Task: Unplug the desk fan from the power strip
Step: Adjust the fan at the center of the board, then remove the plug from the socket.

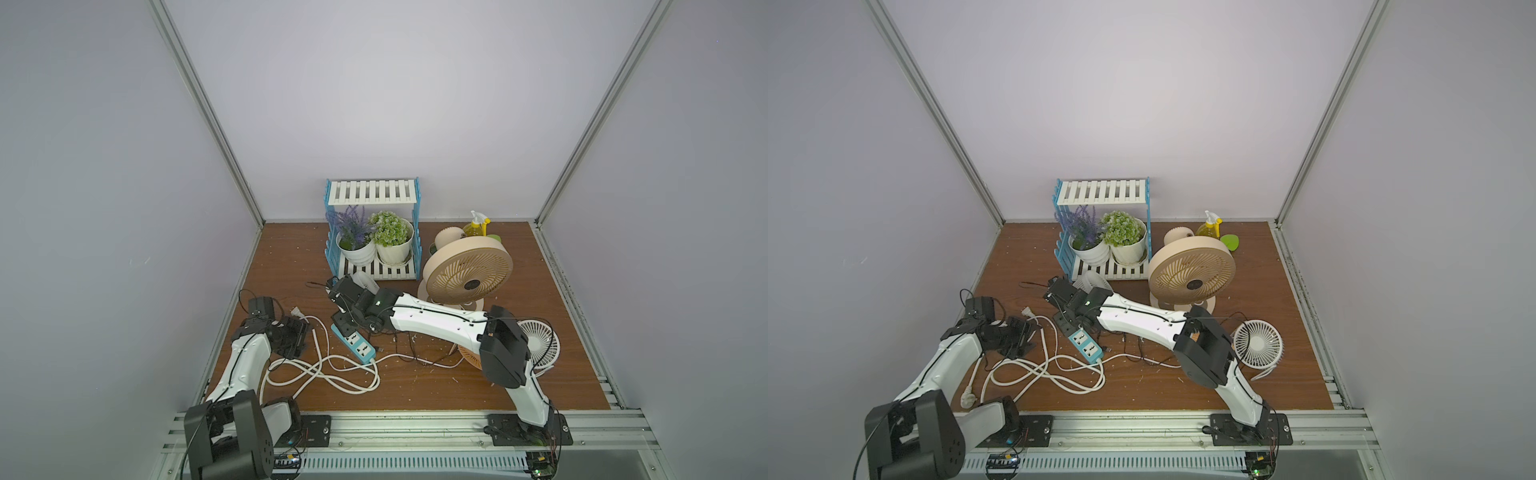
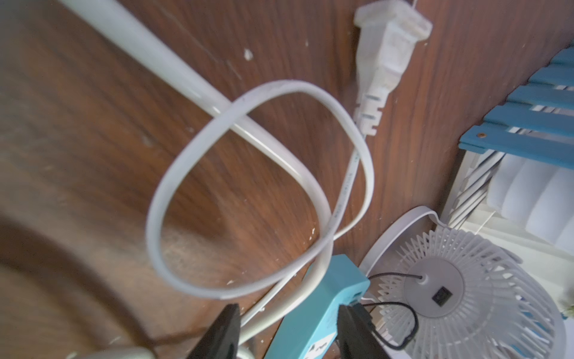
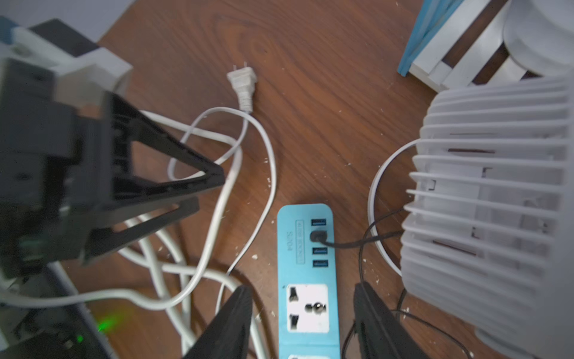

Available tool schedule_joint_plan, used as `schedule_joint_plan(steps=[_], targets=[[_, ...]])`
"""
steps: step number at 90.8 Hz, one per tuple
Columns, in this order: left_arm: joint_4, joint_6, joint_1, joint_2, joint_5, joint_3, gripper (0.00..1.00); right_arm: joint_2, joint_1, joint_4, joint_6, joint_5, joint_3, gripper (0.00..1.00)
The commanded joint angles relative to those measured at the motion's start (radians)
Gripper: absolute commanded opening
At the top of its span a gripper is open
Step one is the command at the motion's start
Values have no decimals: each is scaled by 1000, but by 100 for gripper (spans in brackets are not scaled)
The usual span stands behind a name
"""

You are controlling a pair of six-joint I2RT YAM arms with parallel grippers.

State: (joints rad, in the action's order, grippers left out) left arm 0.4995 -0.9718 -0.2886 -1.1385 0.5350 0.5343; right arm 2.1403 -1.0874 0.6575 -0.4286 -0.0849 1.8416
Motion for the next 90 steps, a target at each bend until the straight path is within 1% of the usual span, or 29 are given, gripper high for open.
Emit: schedule_joint_plan(steps=[1, 15, 28, 32, 38, 52, 64, 67, 74, 77, 83, 90], targets=[[-109, -28, 12, -1, 54, -9, 57, 50, -4, -16, -70, 21, 34, 56], [-110, -8, 34, -12, 57, -31, 56, 81, 7, -43, -97, 31, 42, 53], [-102, -8, 43, 16, 59, -72, 53, 101, 13, -80, -127, 26, 44, 50], [-93, -8, 46, 24, 58, -83, 52, 109, 13, -85, -133, 24, 47, 46], [-73, 1, 48, 37, 64, -90, 51, 120, 15, -89, -139, 16, 51, 44], [-10, 21, 48, 84, 71, -99, 51, 129, 21, -111, -149, 5, 54, 40], [-4, -10, 55, 127, 111, -121, 52, 137, 24, -111, -150, 2, 63, 38], [-4, -19, 62, 141, 116, -125, 54, 139, 25, -111, -151, 2, 64, 38], [-4, -50, 103, 175, 117, -132, 60, 146, 28, -111, -153, 2, 69, 37], [-3, -63, 130, 184, 110, -133, 63, 150, 27, -111, -152, 4, 71, 35], [-5, -97, 200, 198, 80, -141, 65, 153, 30, -111, -152, 7, 75, 32], [-41, -150, 270, 213, 55, -167, 66, 153, 29, -111, -150, 4, 74, 28]])
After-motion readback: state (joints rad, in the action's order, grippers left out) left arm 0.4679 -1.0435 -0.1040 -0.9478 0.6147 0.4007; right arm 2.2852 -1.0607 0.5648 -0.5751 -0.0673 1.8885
